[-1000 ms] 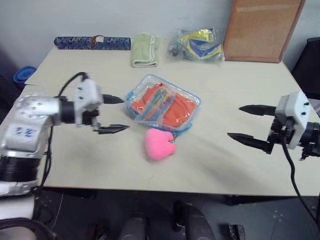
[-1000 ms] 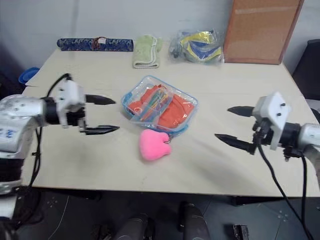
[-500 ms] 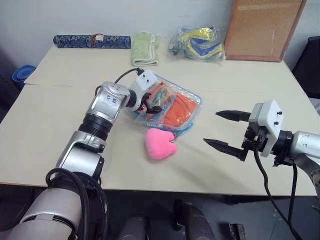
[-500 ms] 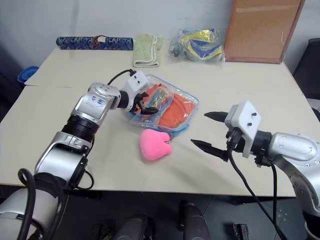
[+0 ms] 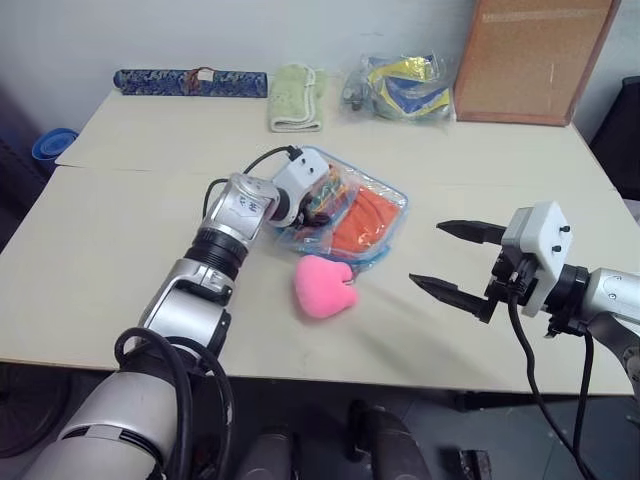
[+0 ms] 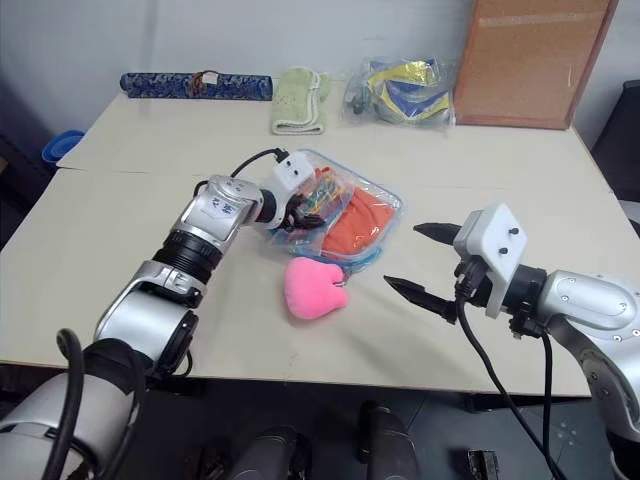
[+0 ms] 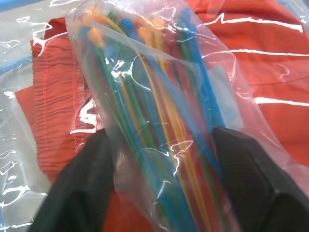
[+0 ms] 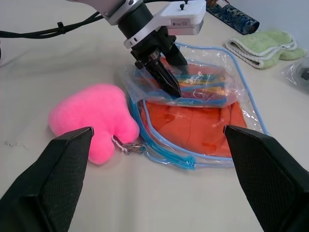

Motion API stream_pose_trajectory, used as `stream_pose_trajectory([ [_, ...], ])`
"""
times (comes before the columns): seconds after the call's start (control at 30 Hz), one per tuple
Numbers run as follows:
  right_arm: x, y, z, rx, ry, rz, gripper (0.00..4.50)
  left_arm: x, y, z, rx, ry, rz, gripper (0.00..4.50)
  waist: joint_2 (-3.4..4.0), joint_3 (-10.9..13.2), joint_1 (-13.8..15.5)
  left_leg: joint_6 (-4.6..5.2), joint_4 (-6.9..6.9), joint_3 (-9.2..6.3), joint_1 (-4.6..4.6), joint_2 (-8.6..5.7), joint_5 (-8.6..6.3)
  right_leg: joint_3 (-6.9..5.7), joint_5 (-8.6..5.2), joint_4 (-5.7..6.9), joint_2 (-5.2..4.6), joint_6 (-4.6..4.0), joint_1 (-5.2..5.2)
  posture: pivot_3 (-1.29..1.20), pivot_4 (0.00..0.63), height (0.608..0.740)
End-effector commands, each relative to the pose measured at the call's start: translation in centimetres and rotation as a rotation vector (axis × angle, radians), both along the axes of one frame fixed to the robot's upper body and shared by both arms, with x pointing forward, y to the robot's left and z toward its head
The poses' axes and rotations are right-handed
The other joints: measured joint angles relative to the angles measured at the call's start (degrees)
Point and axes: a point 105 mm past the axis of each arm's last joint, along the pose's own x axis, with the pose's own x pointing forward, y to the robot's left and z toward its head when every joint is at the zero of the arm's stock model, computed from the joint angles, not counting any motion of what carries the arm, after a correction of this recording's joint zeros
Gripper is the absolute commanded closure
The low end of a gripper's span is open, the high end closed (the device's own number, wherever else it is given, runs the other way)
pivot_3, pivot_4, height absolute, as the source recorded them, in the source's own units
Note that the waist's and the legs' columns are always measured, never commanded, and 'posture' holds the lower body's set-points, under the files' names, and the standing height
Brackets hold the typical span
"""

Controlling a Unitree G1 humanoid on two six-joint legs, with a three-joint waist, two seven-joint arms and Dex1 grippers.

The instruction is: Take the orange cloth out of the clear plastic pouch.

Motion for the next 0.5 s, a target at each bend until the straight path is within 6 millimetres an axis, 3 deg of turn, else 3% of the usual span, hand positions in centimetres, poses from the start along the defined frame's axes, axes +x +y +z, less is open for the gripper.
stream_pose_trajectory([
  [0.03,-0.2,0.4,0.7,-0.005,-0.046,0.027,0.00,0.0,0.0,1.2,-0.011,-0.049,-0.006,2.85,0.00,0.0,0.0,0.00,0.00,0.00,0.00,0.00,0.00,0.00,0.00,0.00,0.00,0.00,0.00,0.00,0.150,0.740],
  [0.2,-0.2,0.9,0.7,-0.015,-0.044,0.060,0.00,-0.4,1.8,1.5,-0.083,-0.005,0.047,4.35,0.00,0.0,-0.2,0.00,0.00,-0.01,0.00,0.01,0.00,0.00,0.00,0.00,-0.01,0.00,0.00,0.00,0.150,0.740],
  [0.3,0.1,1.1,0.9,-0.011,-0.049,0.077,0.00,-0.8,3.2,2.8,-0.198,-0.011,0.085,4.35,0.00,0.0,-0.4,-0.01,0.00,0.02,0.02,0.03,0.01,0.04,0.00,0.02,-0.02,0.00,-0.01,0.00,0.150,0.740],
  [0.4,0.5,1.7,1.0,-0.010,-0.055,0.107,0.00,-0.4,6.4,5.5,-0.385,-0.044,0.226,4.35,0.00,0.0,-0.3,-0.03,0.05,-0.01,0.00,0.08,0.02,0.04,0.02,0.02,-0.08,-0.03,-0.02,0.00,0.150,0.740],
  [0.5,0.7,3.1,1.1,-0.004,-0.060,0.173,0.00,-0.3,14.2,8.0,-0.442,-0.165,0.466,4.35,0.00,0.0,-0.8,-0.06,0.05,-0.01,0.01,0.11,0.03,0.06,0.03,0.01,-0.12,-0.05,-0.04,0.00,0.150,0.740],
])
